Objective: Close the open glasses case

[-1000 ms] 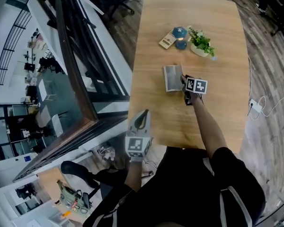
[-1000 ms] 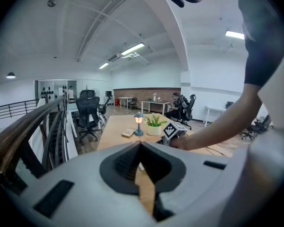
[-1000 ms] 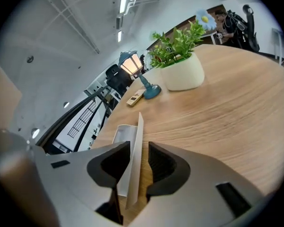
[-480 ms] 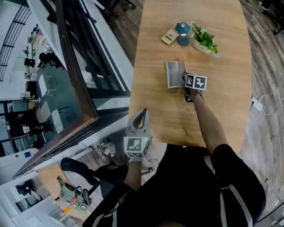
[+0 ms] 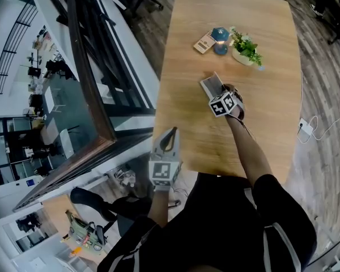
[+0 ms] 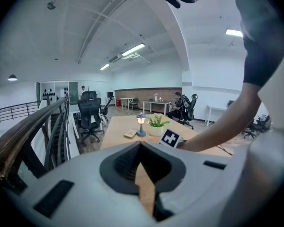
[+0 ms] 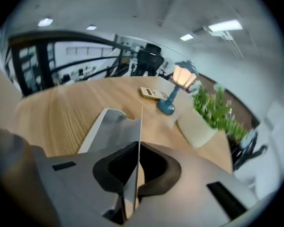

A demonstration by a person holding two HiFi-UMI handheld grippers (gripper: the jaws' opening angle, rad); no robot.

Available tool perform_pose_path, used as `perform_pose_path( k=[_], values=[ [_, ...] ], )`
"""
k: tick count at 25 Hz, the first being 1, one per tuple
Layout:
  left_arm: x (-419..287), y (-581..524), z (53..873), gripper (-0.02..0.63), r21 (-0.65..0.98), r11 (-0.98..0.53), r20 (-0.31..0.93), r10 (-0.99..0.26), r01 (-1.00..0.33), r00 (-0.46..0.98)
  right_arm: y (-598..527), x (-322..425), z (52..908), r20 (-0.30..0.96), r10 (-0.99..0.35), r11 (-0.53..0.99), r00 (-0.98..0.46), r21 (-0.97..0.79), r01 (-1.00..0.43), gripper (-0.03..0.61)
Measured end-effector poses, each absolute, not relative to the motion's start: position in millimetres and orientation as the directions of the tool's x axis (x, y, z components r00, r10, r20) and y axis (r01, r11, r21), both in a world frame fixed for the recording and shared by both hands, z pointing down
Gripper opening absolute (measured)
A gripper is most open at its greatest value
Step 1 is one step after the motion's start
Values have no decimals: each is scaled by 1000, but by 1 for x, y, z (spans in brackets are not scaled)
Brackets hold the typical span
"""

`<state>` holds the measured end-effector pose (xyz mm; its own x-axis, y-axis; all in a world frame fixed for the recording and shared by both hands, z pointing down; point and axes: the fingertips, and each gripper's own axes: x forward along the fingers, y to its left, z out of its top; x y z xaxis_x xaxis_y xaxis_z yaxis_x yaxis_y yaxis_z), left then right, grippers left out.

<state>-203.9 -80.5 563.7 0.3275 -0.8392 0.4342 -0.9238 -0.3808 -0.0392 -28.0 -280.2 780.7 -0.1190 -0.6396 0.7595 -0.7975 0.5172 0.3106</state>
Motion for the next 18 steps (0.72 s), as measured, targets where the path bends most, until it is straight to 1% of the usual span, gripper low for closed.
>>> perform_pose_path(
  k=[2, 4, 6, 7, 8, 9, 10, 12, 15, 16, 18],
  values=[
    [-204, -81, 565, -2, -37, -381, 438, -837, -924, 328, -277, -33, 777, 712, -702, 580, -14, 560, -592, 24],
    [-204, -83, 564, -2, -39, -384, 428, -841, -923, 332, -272, -41, 775, 642, -766, 589, 42, 726, -355, 42],
    [-203, -86, 564, -2, -37, -387, 420, -843, -922, 337, -264, -53, 775, 585, -810, 572, 37, 802, -170, 60],
    [-203, -86, 565, -2, -36, -388, 421, -842, -921, 338, -259, -59, 779, 584, -811, 579, 27, 808, -108, 61],
    [-203, -85, 567, -2, -37, -390, 425, -839, -920, 339, -254, -62, 785, 600, -800, 598, 21, 799, -60, 88],
    [-203, -85, 568, -2, -38, -393, 430, -837, -919, 340, -250, -64, 788, 618, -786, 617, 16, 786, -30, 109],
    [-203, -86, 569, -2, -39, -396, 434, -834, -917, 341, -248, -65, 788, 633, -774, 633, 7, 774, -20, 109],
    [-200, -87, 569, -2, -36, -401, 434, -832, -915, 347, -247, -64, 788, 686, -727, 686, -17, 726, -42, 123],
    [-194, -87, 569, -2, -28, -405, 435, -828, -914, 354, -242, -61, 789, 814, -576, 815, -78, 564, -129, 174],
    [-193, -87, 571, -2, -27, -409, 437, -825, -912, 357, -239, -60, 789, 848, -522, 851, -96, 508, -135, 189],
    [-190, -87, 573, -2, -24, -416, 442, -820, -909, 364, -232, -61, 789, 890, -444, 896, -106, 439, -72, 228]
  ],
)
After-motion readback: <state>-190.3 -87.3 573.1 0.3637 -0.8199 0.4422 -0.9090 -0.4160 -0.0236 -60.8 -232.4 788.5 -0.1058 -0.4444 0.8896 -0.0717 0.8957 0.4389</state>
